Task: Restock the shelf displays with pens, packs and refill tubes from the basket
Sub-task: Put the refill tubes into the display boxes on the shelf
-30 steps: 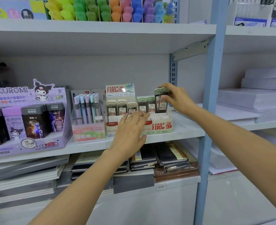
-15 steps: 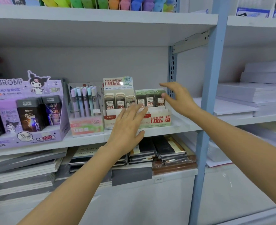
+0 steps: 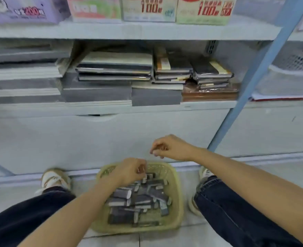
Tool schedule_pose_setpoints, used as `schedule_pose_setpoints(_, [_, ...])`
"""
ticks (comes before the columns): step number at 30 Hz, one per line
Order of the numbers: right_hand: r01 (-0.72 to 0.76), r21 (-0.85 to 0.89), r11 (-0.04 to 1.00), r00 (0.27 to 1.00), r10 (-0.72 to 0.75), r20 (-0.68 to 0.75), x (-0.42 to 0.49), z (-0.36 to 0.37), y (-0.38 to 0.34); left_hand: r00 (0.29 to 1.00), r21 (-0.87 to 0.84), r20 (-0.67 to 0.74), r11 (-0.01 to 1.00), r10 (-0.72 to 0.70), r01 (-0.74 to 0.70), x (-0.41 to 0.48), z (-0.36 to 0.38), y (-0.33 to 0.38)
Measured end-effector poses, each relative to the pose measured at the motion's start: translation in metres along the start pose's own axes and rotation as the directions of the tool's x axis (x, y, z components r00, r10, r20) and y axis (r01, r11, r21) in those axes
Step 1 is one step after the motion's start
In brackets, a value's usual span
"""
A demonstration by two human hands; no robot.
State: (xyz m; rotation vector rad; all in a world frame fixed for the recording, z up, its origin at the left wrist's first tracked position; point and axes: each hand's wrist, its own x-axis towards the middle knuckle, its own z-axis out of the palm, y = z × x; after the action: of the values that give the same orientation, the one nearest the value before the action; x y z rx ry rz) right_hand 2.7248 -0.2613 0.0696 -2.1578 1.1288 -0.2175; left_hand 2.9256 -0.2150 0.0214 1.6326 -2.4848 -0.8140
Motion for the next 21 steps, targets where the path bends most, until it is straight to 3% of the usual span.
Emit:
schedule_pose_setpoints(5, [-0.177,-0.06,0.982,0.968,0.184,0.169,0.012,0.121,0.07,0.972,0.056,0.147,0.983,-0.181,0.174,-0.015,0.098,-0.059])
schedule_pose_setpoints(12, [-0.365,-0.186,0.912,0.915,0.388,0.107,0.014,0.209,0.111,0.933,0.09,-0.037,0.928,-0.359,0.361,-0.02,0.155,-0.097])
schedule_pose_setpoints(16, [-0.379,-0.133,0.916,0.914,0.393,0.1,0.018,0.218,0.118,0.891,-0.087,-0.106,0.896,-0.442,0.435,-0.019,0.166,-0.109])
schedule_pose_setpoints(21, [-0.312,0.034,0.95,0.95,0.31,0.038,0.018,0.211,0.121,0.926,-0.19,-0.128,0.925,-0.356,0.33,-0.018,0.162,-0.115])
